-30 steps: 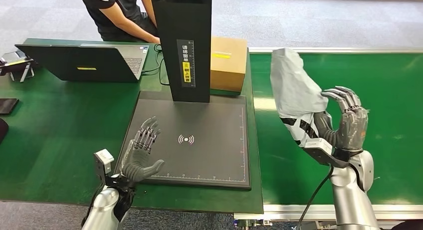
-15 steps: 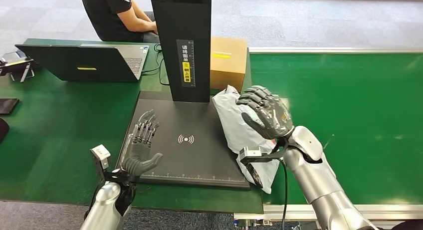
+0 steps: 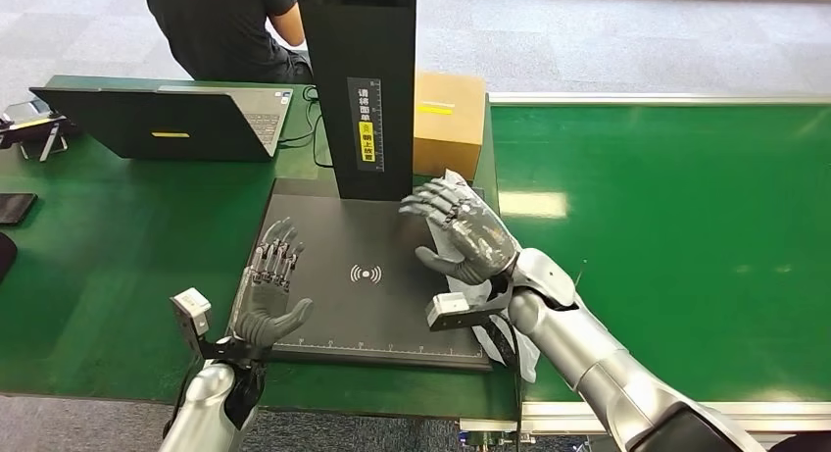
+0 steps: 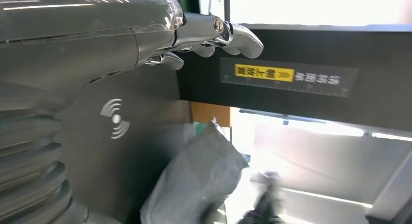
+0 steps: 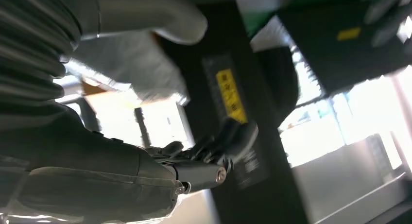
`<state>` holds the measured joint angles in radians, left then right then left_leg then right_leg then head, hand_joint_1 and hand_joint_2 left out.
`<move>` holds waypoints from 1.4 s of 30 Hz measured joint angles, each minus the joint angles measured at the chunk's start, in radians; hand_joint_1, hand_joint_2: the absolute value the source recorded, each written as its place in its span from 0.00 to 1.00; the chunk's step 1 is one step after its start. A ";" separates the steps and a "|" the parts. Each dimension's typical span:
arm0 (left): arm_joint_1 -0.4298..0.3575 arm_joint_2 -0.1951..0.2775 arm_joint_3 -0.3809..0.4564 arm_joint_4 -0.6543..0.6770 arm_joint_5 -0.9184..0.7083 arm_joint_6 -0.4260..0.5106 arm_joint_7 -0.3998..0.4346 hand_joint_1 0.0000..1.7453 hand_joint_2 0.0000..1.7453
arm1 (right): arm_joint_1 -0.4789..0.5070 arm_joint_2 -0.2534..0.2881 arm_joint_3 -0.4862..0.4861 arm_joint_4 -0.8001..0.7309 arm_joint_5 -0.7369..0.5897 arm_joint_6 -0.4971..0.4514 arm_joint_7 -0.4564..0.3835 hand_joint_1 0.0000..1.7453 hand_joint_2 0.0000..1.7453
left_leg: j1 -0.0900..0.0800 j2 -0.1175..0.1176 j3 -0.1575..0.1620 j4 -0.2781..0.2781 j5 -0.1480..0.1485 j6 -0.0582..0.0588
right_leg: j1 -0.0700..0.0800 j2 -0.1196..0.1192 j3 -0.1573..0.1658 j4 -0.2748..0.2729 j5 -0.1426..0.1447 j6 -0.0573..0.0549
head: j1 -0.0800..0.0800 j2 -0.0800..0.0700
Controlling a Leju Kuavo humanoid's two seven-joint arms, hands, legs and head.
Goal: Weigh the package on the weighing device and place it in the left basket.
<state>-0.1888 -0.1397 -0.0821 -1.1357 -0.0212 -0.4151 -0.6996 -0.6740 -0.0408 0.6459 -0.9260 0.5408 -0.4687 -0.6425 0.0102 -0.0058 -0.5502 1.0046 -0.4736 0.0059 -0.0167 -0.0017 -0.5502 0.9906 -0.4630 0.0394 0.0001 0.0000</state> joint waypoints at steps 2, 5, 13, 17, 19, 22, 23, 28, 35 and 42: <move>0.015 0.000 0.006 -0.006 -0.005 0.004 0.000 0.00 1.00 | 0.028 0.000 -0.060 -0.026 -0.049 -0.040 -0.002 0.00 1.00 | 0.000 0.000 0.000 0.000 0.000 0.000 | 0.000 0.000 0.000 0.000 0.000 0.000 | 0.000 0.000; 0.027 0.001 0.016 -0.011 -0.013 0.005 0.003 0.00 1.00 | 0.097 -0.003 -0.158 -0.113 -0.125 -0.100 -0.005 0.00 1.00 | 0.000 0.000 -0.001 0.000 0.000 0.000 | 0.000 0.000 -0.001 -0.001 0.000 0.000 | 0.000 0.000; 0.029 0.002 0.019 -0.012 -0.021 0.005 0.008 0.00 1.00 | 0.261 -0.049 -0.326 -0.429 -0.294 -0.153 -0.002 0.00 1.00 | 0.000 0.000 -0.003 0.000 0.000 0.000 | -0.001 0.000 -0.003 -0.001 0.000 0.000 | 0.000 0.000; 0.035 0.002 0.020 -0.012 -0.019 0.010 0.005 0.00 1.00 | 0.274 -0.046 -0.445 -0.407 -0.245 0.108 0.114 0.00 1.00 | 0.000 0.000 -0.003 0.000 0.000 0.000 | 0.000 0.000 -0.003 0.000 0.001 0.000 | 0.000 0.000; 0.040 0.003 0.022 -0.013 -0.023 0.006 0.002 0.00 1.00 | 0.259 -0.045 -0.500 -0.346 -0.230 0.259 0.200 0.00 1.00 | 0.000 0.000 -0.003 0.000 0.001 0.001 | 0.000 -0.001 -0.003 0.000 0.001 0.000 | 0.000 0.000; 0.042 0.003 0.023 -0.014 -0.038 -0.004 0.000 0.00 1.00 | 0.231 -0.044 -0.574 -0.227 -0.209 0.406 0.282 0.00 1.00 | -0.001 -0.001 -0.004 0.000 0.001 0.001 | -0.001 -0.001 -0.003 0.000 0.001 0.000 | 0.000 0.000; 0.042 0.003 0.023 -0.014 -0.043 -0.007 0.000 0.00 1.00 | 0.224 -0.044 -0.592 -0.191 -0.197 0.433 0.303 0.00 1.00 | -0.001 -0.001 -0.004 0.000 0.001 0.001 | -0.001 -0.001 -0.003 0.000 0.001 0.000 | 0.000 0.000; 0.038 0.002 0.023 -0.013 -0.055 -0.011 0.000 0.00 1.00 | 0.204 -0.044 -0.643 -0.057 -0.146 0.533 0.374 0.00 1.00 | 0.000 -0.001 -0.004 0.000 0.001 0.001 | 0.000 -0.001 -0.004 0.000 0.001 -0.001 | 0.000 0.000; 0.029 0.001 0.024 -0.007 -0.063 -0.011 0.000 0.00 1.00 | 0.168 -0.043 -0.651 0.058 -0.114 0.651 0.361 0.00 1.00 | 0.000 0.000 -0.005 0.000 0.001 0.001 | 0.000 -0.001 -0.005 0.000 0.001 -0.001 | 0.000 0.000; 0.023 -0.001 0.025 -0.006 -0.074 -0.026 0.000 0.00 1.00 | 0.152 -0.042 -0.651 0.105 -0.264 0.968 0.154 0.00 1.00 | 0.000 0.000 -0.005 0.000 0.001 0.001 | 0.000 -0.001 -0.005 0.000 0.001 -0.001 | 0.000 0.000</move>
<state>-0.1654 -0.1404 -0.0575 -1.1420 -0.0953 -0.4410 -0.7000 -0.5216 -0.0825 -0.0047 -0.8214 0.2764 0.4992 -0.4881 0.0097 -0.0062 -0.5552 1.0049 -0.4722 0.0066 -0.0171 -0.0027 -0.5555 0.9907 -0.4617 0.0387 0.0002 0.0000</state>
